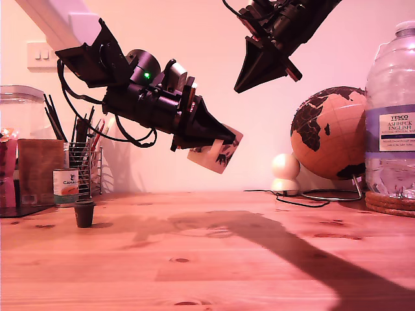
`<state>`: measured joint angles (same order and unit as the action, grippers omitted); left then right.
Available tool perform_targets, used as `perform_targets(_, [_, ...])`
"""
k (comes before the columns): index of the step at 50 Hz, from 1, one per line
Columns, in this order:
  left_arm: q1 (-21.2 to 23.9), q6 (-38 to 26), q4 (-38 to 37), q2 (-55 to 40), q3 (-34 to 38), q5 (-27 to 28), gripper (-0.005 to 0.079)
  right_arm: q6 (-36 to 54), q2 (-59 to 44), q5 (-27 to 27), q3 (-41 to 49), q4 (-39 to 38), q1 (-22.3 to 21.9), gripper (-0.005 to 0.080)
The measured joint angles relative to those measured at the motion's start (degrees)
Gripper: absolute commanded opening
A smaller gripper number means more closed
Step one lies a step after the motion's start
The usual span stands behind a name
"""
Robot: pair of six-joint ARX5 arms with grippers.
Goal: Lift the coffee cup and remove the coffee capsule that is hidden under it
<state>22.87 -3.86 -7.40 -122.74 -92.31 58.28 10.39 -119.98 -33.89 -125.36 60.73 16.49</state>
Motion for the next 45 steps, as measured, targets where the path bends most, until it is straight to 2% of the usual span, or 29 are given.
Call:
perform_targets(17, [-0.2,0.2,1.7,-7.9,0.0,5.3,-0.0021,0.0,0.0,0.0,0.0,0.0,-0.5,-0.0011])
perform_targets(23, [-0.2,0.2,3.2,-7.9,0.0,7.9,-0.0021,0.0,0.0,0.0,0.0,0.0,-0.7,-0.0011])
perform_targets(45, [-0.2,1.3,2.1,-7.8,0.0,11.5,-0.0022,0.0,0.0,0.0,0.0,-0.6,-0.8,-0.0011])
